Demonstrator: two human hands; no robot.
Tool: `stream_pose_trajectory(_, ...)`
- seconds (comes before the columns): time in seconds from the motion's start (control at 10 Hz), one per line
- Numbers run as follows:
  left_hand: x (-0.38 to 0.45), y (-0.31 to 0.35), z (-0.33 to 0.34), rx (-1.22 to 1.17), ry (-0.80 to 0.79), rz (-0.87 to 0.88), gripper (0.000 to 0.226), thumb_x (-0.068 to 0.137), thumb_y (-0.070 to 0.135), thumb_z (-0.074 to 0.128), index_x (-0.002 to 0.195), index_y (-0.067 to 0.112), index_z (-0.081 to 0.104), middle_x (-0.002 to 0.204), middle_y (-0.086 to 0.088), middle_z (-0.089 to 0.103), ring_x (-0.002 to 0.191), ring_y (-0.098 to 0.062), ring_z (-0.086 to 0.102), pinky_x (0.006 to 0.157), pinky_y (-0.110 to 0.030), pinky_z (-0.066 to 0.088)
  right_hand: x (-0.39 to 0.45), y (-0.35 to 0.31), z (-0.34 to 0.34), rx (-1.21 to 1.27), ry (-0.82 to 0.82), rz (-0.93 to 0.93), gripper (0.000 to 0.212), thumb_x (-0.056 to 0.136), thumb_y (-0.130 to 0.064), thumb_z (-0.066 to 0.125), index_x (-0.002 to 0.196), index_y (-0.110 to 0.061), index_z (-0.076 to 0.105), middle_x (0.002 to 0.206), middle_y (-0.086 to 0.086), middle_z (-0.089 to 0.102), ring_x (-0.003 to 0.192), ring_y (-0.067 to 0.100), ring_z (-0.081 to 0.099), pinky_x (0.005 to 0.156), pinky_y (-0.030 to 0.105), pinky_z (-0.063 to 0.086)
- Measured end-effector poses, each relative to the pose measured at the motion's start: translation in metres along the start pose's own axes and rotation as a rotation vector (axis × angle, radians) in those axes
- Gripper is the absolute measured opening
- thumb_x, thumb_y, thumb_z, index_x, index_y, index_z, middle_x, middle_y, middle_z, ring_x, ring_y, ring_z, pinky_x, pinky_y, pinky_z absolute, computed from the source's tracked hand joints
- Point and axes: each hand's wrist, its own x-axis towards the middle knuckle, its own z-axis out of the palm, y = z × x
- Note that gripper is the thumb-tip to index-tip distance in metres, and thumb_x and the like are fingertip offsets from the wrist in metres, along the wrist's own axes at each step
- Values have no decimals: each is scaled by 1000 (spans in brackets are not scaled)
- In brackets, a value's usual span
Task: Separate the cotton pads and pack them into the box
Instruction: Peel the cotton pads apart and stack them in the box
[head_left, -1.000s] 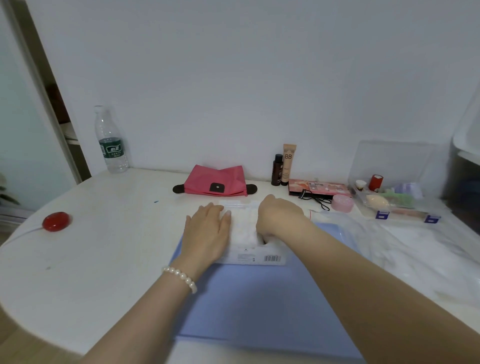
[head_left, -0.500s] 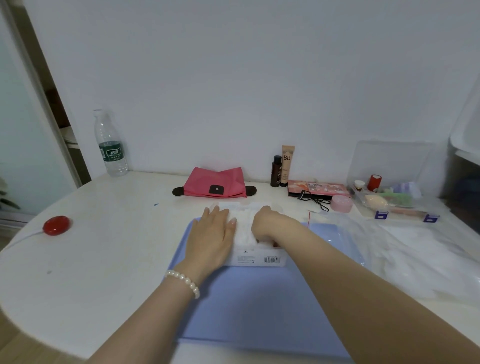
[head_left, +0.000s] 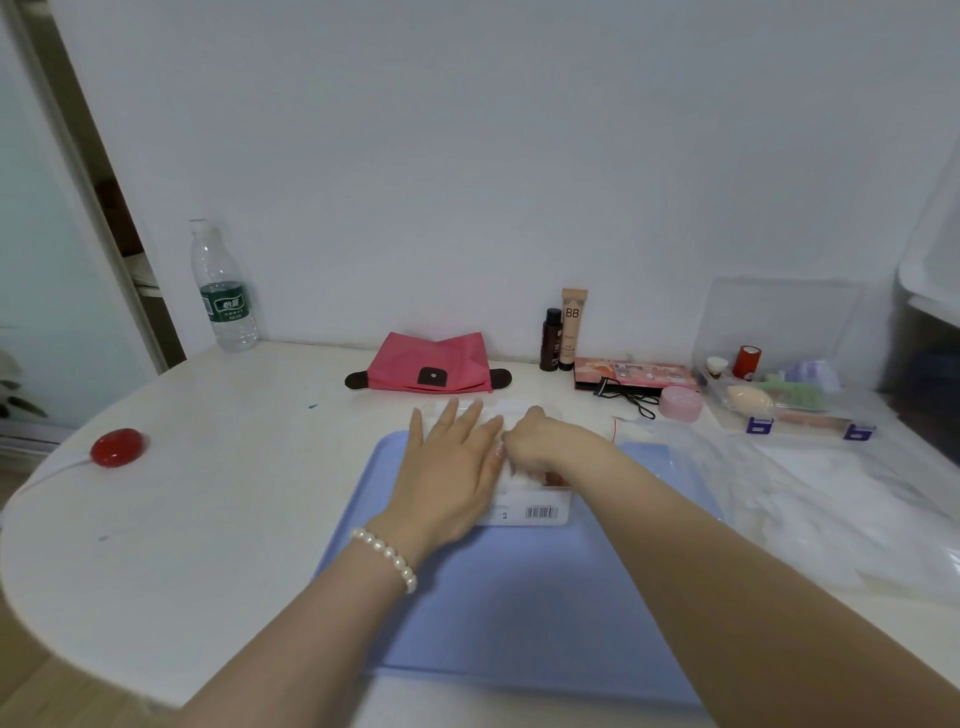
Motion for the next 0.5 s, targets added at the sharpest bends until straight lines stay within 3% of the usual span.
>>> stream_pose_trajectory(0.1, 1, 3, 2, -13, -8, 38, 49, 101, 39, 16, 148, 28, 21, 158, 4, 16, 146, -19, 5, 117, -45, -6, 1, 7, 0, 303, 31, -17, 40, 94, -12, 42, 132, -1, 40, 126, 20, 54, 63, 16, 49, 50, 26, 38)
stream_pose_trajectory(0.2, 1, 2, 3, -52, -73, 36, 52, 100, 44, 20, 150, 29, 12, 158, 6, 15, 146, -19, 7, 117, -42, 0, 1, 12, -3, 281, 2, -43, 36, 95, -13, 41, 129, 1, 45, 123, 21, 58, 54, 12, 44, 45, 23, 36)
stream_pose_trajectory(0.3, 2, 1, 5, -28, -100, 33, 57, 98, 48, 22, 150, 28, 7, 158, 7, 14, 146, -18, 5, 118, -42, 0, -4, 11, -6, 282, -24, -83, 37, 98, -14, 37, 130, 1, 44, 126, 21, 56, 55, 12, 44, 47, 23, 38)
stream_pose_trajectory(0.4, 3, 2, 7, 18, -72, 36, 68, 94, 60, 20, 151, 26, 6, 158, 6, 11, 146, -18, 1, 117, -46, -3, -10, 10, -9, 256, -38, -82, 23, 98, -14, 35, 110, -6, 53, 115, 19, 57, 56, 14, 45, 48, 24, 41)
stream_pose_trajectory(0.5, 2, 7, 6, 54, -31, 55, 85, 78, 70, -2, 150, 26, 7, 159, 4, 8, 146, -19, -1, 117, -47, -5, -9, 12, -22, 239, -70, -38, 23, 96, -10, 29, 98, -2, 51, 104, 21, 62, 73, 33, 64, 68, 38, 53)
